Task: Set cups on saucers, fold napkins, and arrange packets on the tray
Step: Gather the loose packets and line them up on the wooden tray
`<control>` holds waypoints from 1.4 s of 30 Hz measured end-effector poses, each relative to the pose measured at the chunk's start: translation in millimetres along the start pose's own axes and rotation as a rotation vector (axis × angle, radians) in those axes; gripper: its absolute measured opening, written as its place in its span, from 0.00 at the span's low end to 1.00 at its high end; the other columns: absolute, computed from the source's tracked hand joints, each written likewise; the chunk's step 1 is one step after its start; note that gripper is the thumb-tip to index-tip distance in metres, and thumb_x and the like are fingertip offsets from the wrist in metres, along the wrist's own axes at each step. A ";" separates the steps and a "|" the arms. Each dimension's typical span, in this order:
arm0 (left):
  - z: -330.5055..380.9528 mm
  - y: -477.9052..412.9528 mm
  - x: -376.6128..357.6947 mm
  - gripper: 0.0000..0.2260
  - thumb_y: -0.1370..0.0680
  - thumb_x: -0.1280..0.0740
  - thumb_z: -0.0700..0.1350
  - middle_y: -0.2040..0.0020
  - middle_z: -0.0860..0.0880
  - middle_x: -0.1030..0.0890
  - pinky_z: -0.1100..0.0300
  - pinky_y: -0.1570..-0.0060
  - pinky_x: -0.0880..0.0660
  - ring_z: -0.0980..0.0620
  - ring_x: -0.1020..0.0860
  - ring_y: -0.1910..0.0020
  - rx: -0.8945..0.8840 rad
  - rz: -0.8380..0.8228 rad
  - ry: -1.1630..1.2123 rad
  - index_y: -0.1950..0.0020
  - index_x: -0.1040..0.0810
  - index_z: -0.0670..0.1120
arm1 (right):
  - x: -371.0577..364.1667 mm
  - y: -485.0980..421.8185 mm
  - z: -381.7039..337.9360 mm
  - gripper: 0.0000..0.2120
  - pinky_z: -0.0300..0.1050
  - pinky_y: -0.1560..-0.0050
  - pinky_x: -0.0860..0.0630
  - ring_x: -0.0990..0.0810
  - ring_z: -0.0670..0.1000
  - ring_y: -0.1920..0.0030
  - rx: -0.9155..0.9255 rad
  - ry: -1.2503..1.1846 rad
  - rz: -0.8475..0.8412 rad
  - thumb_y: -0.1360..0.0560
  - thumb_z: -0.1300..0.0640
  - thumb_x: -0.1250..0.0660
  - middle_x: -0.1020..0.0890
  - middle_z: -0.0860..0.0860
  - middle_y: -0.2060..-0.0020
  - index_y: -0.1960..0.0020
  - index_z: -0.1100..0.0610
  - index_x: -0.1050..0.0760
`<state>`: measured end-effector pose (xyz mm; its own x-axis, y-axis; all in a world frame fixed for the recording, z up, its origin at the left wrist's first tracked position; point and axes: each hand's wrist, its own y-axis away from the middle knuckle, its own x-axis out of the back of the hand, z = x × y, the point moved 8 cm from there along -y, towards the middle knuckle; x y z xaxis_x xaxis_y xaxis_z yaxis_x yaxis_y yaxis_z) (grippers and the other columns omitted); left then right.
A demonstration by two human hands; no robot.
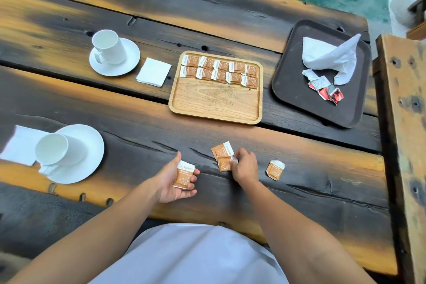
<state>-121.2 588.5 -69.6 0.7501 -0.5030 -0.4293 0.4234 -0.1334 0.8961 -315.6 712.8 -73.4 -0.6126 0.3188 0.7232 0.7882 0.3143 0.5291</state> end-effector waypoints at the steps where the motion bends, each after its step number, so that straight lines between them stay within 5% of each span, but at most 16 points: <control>1: 0.5 1.1 1.8 0.36 0.23 0.47 0.71 0.66 0.43 0.23 0.52 0.61 0.21 0.48 0.27 0.73 -0.006 0.007 0.002 0.54 0.19 0.39 | 0.6 0.1 -0.7 0.02 0.47 0.53 0.32 0.25 0.57 0.46 -0.005 0.000 0.007 0.22 0.57 0.36 0.27 0.53 0.49 0.53 0.52 0.28; 7: 5.8 6.4 4.5 0.36 0.23 0.50 0.71 0.67 0.44 0.23 0.52 0.60 0.22 0.49 0.27 0.74 -0.080 0.072 -0.001 0.54 0.20 0.39 | 7.5 1.3 -14.1 0.05 0.47 0.55 0.27 0.23 0.53 0.55 0.126 -0.098 -0.029 0.22 0.59 0.35 0.21 0.49 0.60 0.56 0.52 0.27; 15: 22.7 5.2 14.4 0.36 0.22 0.52 0.70 0.67 0.44 0.24 0.53 0.61 0.24 0.47 0.29 0.71 -0.229 0.221 0.050 0.54 0.21 0.39 | -12.2 34.4 -67.9 0.08 0.40 0.66 0.27 0.24 0.47 0.63 0.224 -0.422 -0.581 0.24 0.63 0.30 0.20 0.53 0.61 0.60 0.52 0.21; 19: 14.1 3.9 11.7 0.35 0.23 0.49 0.70 0.59 0.40 0.16 0.49 0.54 0.20 0.44 0.19 0.62 -0.140 0.142 0.009 0.49 0.20 0.40 | -25.6 54.7 -99.5 0.05 0.40 0.67 0.33 0.27 0.50 0.64 0.288 -0.435 -0.702 0.26 0.62 0.27 0.19 0.55 0.62 0.59 0.53 0.19; 22: 2.7 3.8 3.7 0.35 0.23 0.47 0.71 0.58 0.40 0.16 0.49 0.57 0.19 0.45 0.18 0.63 -0.060 0.053 -0.024 0.46 0.20 0.40 | -35.8 61.7 -113.8 0.06 0.35 0.67 0.30 0.25 0.45 0.67 0.322 -0.440 -0.699 0.27 0.62 0.25 0.19 0.53 0.65 0.61 0.54 0.20; 27: -8.2 3.0 -3.5 0.41 0.25 0.48 0.73 0.60 0.39 0.18 0.49 0.57 0.19 0.43 0.19 0.63 0.008 -0.043 -0.056 0.57 0.16 0.35 | -42.0 61.4 -117.8 0.06 0.37 0.61 0.27 0.22 0.43 0.65 0.392 -0.325 -0.626 0.28 0.59 0.24 0.17 0.48 0.66 0.61 0.52 0.19; 30: -12.7 4.2 -8.4 0.41 0.25 0.48 0.73 0.59 0.39 0.18 0.50 0.57 0.19 0.44 0.19 0.63 0.043 -0.097 -0.079 0.57 0.16 0.36 | -41.4 61.3 -115.2 0.08 0.36 0.65 0.26 0.23 0.38 0.70 0.422 -0.282 -0.595 0.29 0.58 0.23 0.18 0.43 0.71 0.63 0.49 0.19; 42: -12.4 5.7 -23.1 0.41 0.27 0.50 0.75 0.63 0.42 0.22 0.54 0.61 0.22 0.47 0.24 0.69 0.091 -0.153 -0.173 0.58 0.17 0.38 | -39.8 54.1 -104.4 0.10 0.38 0.75 0.27 0.26 0.43 0.78 0.364 -0.314 -0.534 0.31 0.57 0.21 0.22 0.47 0.69 0.61 0.52 0.23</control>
<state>-129.8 610.0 -55.9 0.5791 -0.6090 -0.5420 0.4719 -0.2917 0.8320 -242.5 623.8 -27.2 -0.9401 0.2632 0.2165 0.3403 0.7600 0.5538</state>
